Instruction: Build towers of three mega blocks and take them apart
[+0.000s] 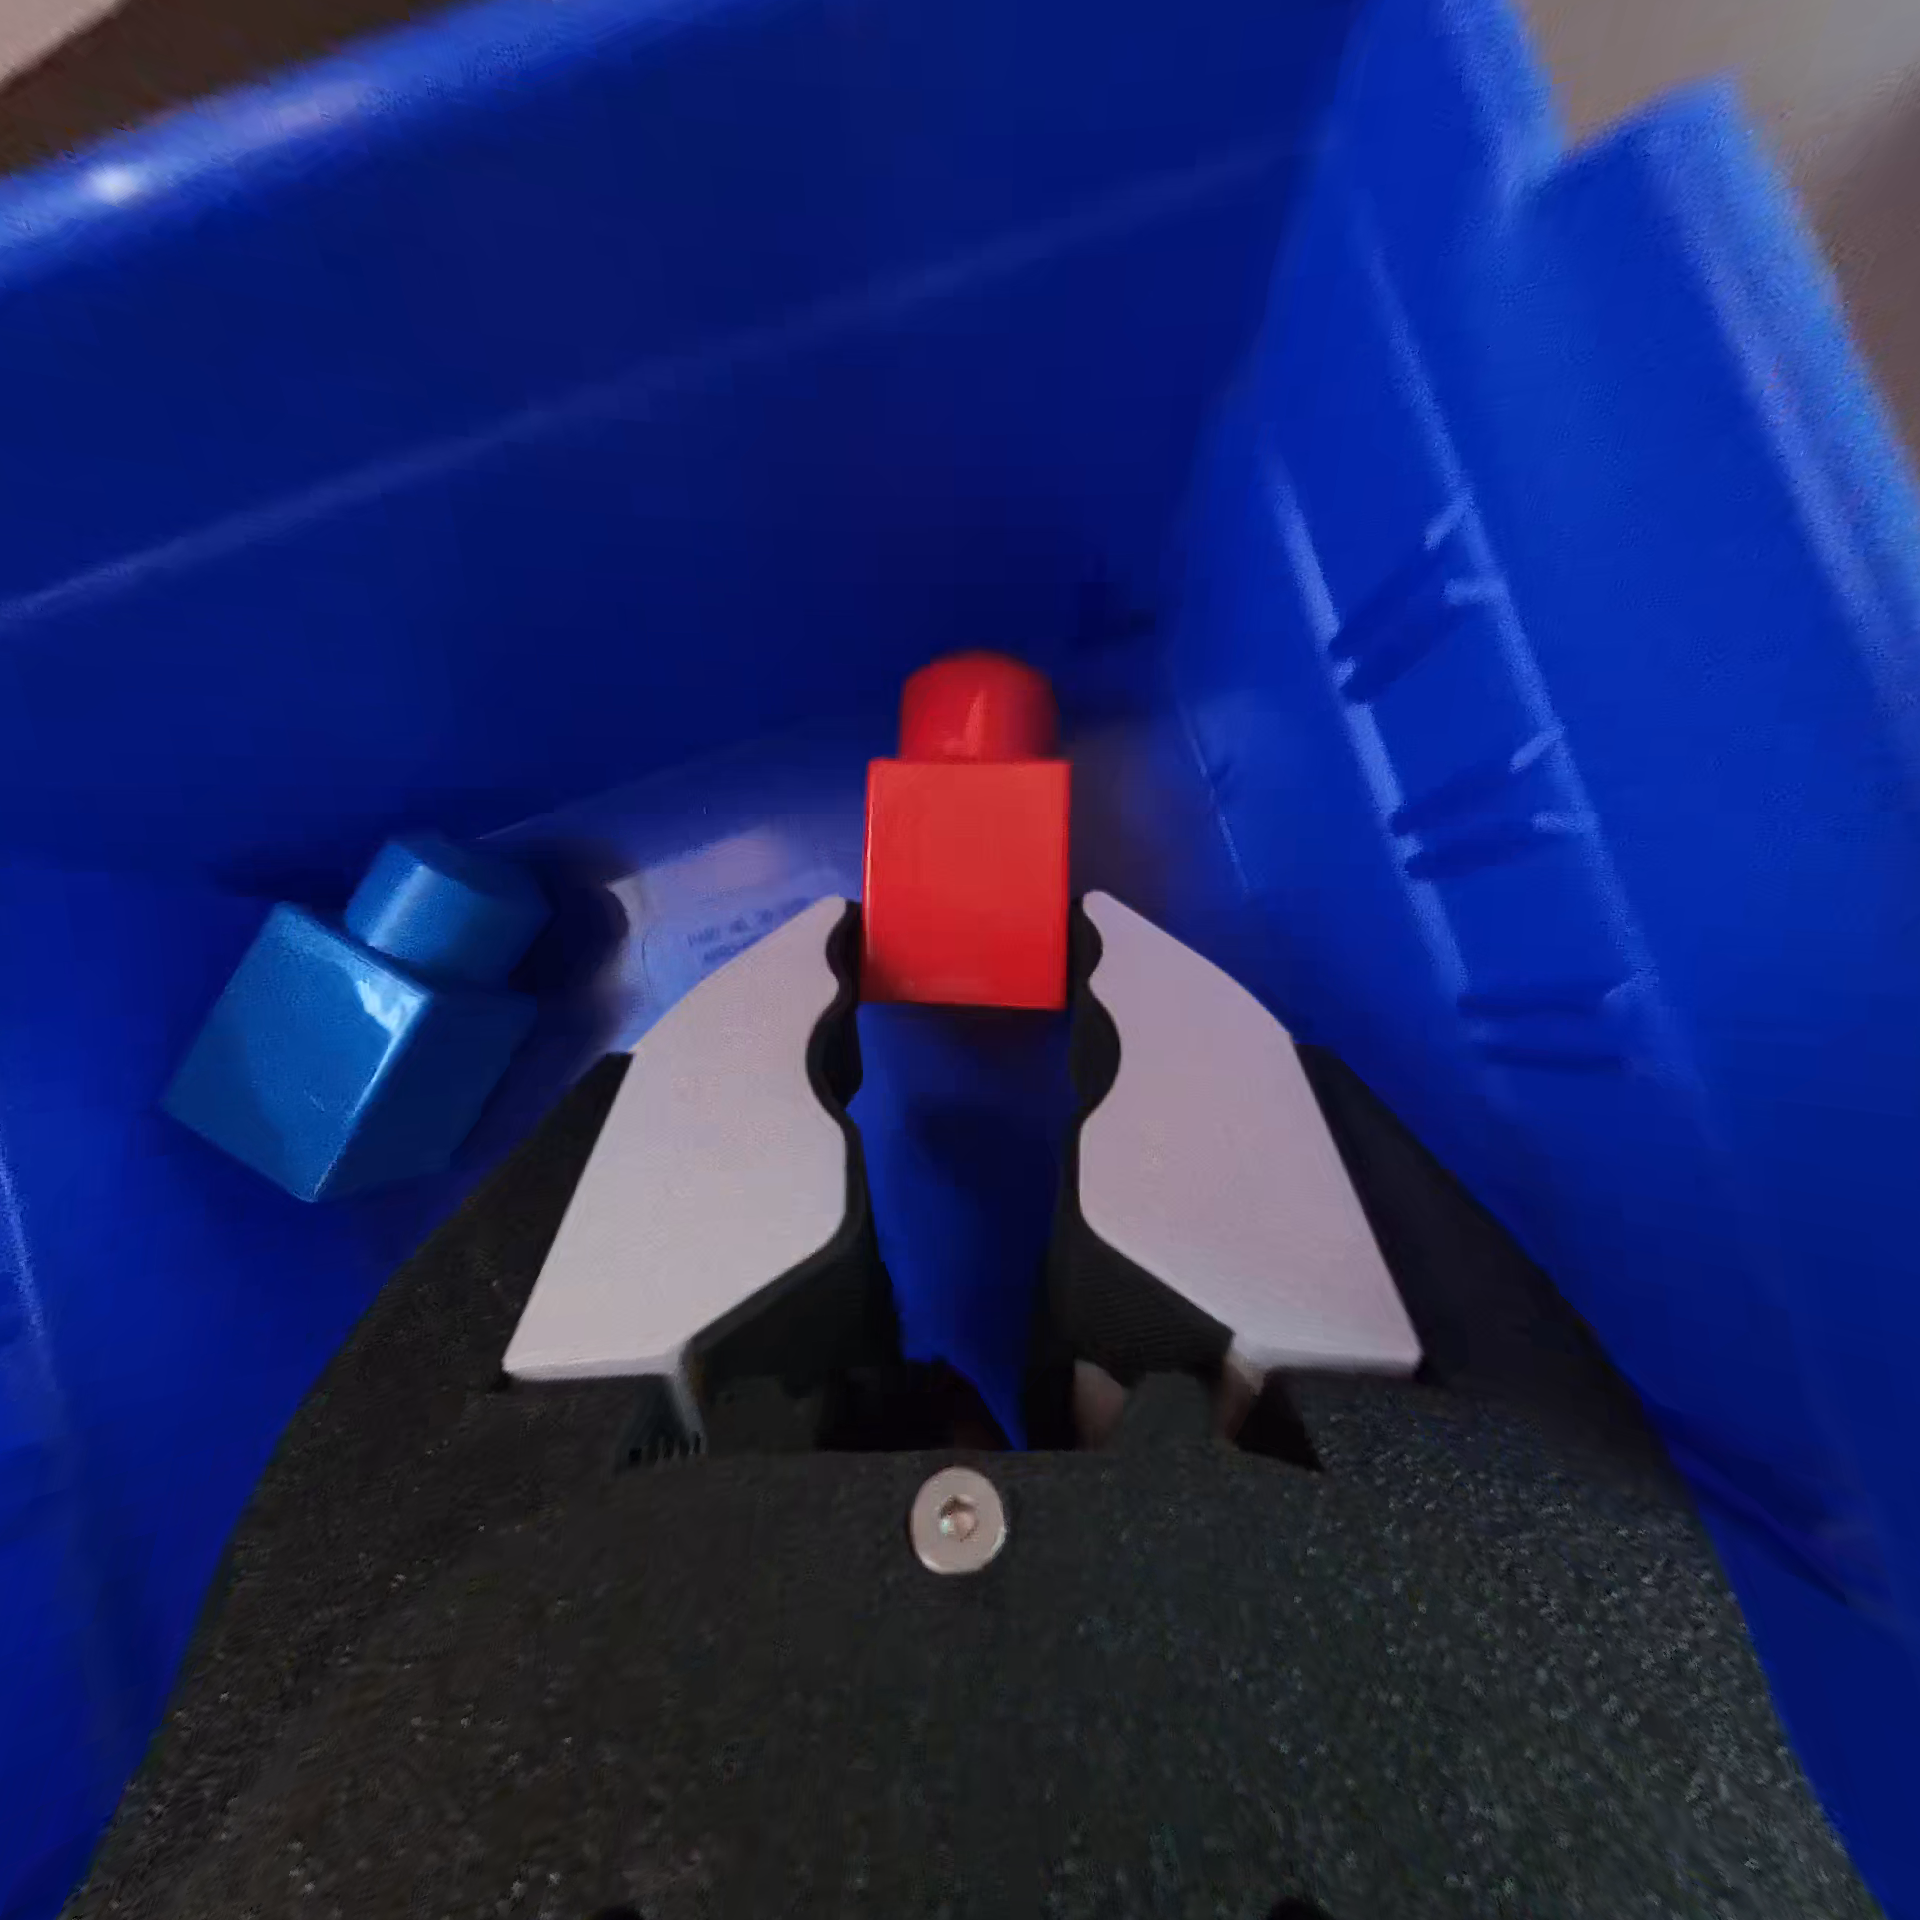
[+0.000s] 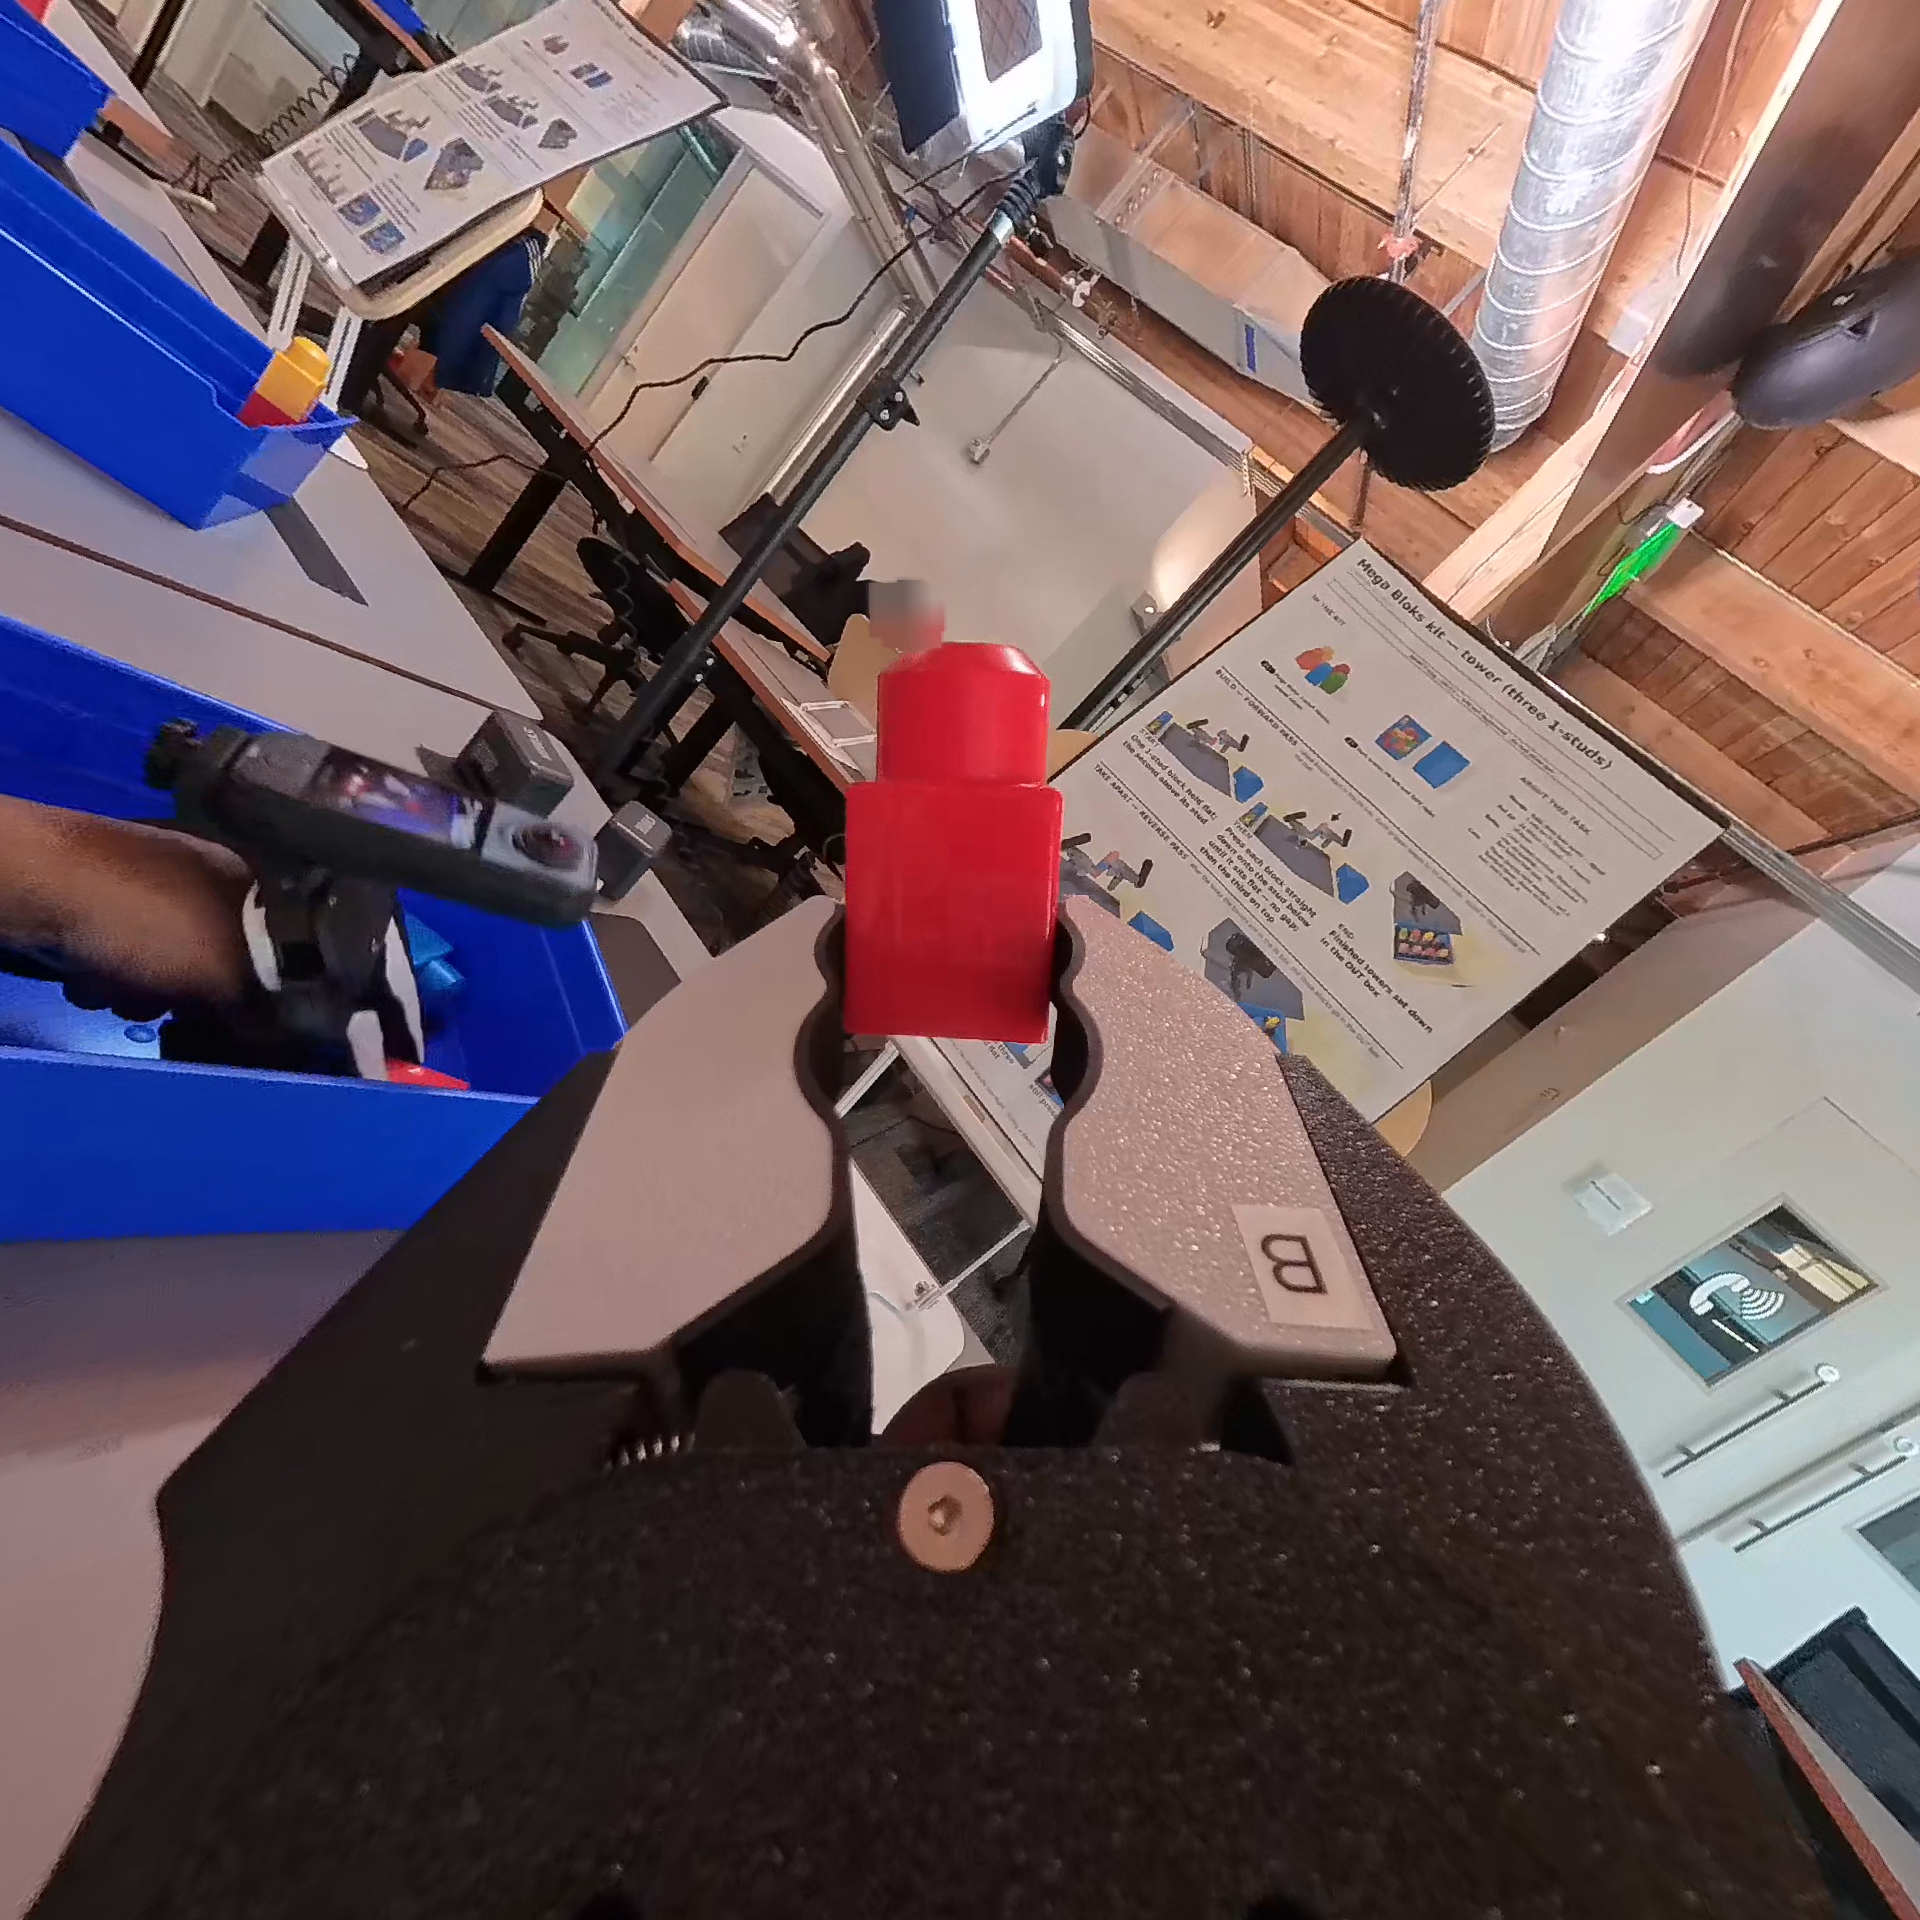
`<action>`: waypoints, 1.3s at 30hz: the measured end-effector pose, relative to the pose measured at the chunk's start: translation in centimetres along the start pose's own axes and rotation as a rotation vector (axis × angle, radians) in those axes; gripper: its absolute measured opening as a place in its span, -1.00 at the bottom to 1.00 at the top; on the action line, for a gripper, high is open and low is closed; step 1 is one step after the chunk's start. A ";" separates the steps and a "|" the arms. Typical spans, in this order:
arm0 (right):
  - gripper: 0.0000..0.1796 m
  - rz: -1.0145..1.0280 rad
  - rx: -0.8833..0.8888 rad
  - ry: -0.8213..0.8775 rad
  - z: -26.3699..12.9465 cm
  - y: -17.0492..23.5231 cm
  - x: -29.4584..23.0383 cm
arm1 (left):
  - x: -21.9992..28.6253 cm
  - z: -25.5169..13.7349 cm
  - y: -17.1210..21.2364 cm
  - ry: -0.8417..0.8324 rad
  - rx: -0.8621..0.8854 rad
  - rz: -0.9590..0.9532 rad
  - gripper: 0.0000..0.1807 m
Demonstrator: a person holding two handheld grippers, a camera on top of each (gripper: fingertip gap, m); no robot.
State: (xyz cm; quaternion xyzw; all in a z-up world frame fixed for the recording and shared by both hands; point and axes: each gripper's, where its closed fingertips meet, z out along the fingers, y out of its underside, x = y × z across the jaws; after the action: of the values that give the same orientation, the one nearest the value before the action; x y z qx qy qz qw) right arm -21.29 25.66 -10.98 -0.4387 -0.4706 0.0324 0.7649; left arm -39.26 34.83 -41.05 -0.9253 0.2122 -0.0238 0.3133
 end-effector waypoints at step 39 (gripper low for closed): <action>-0.60 0.984 0.121 -0.673 2.8 -1.6 -8.1 | 13.1 -28.5 -15.1 1.010 1.246 -0.117 -0.60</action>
State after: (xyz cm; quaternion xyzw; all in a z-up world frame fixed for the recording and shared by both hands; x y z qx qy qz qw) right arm -28.42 22.72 -14.94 -0.5265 -0.4256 0.5468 0.4926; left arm -26.69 24.05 -10.41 -0.4677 0.2271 -0.5698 0.6364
